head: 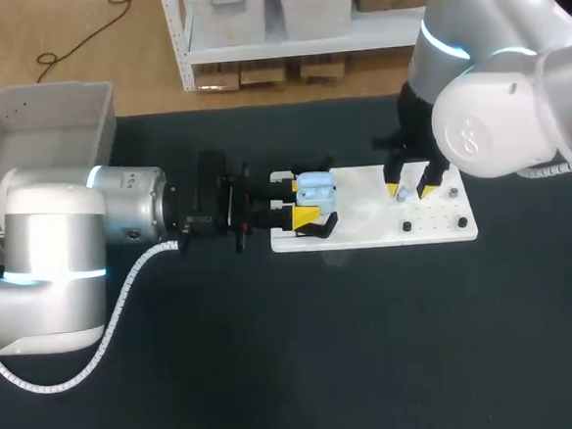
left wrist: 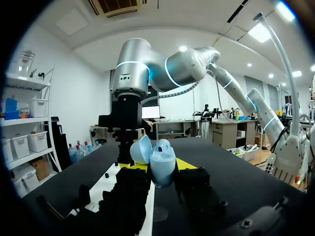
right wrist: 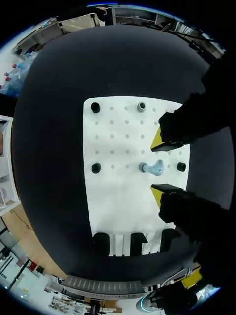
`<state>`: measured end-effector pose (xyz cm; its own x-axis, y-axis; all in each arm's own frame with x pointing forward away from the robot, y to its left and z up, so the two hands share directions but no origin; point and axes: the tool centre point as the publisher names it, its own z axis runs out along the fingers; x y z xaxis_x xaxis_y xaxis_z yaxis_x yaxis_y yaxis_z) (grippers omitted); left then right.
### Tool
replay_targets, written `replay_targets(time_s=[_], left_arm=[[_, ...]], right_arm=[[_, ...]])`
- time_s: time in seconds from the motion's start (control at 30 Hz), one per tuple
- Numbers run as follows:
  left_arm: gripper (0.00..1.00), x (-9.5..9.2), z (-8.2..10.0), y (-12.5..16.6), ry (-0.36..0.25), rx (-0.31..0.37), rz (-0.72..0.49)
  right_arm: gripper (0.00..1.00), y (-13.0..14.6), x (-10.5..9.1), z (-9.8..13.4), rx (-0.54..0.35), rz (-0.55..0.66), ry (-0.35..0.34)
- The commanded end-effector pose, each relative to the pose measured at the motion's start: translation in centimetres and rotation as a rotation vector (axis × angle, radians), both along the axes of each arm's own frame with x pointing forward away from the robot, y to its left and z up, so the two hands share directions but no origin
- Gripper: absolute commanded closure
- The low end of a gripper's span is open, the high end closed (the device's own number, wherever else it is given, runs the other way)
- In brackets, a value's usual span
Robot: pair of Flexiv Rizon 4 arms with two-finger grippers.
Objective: Pick up each earbud case from the left stands, insert the matching earbuds, close the lid, and place the case in the box.
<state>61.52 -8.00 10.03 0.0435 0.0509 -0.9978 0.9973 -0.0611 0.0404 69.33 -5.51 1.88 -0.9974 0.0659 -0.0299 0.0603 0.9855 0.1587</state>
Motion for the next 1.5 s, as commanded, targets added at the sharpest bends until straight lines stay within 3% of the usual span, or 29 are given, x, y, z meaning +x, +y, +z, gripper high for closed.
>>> replay_targets(time_s=[0.03, 1.33, 1.5], left_arm=[[1.00, -0.17, -0.01, 0.00, -0.003, -0.001, 0.006], [1.00, -0.17, -0.01, 0.00, -0.003, -0.001, 0.006], [1.00, -0.17, -0.01, 0.00, -0.003, -0.001, 0.006]], right_arm=[[0.58, -0.11, -0.36, -0.07, 0.000, -0.005, -0.005], [0.68, -0.04, 0.19, -0.70, 0.005, -0.016, -0.018], [0.79, 0.03, 0.20, -0.75, 0.003, -0.017, -0.016]])
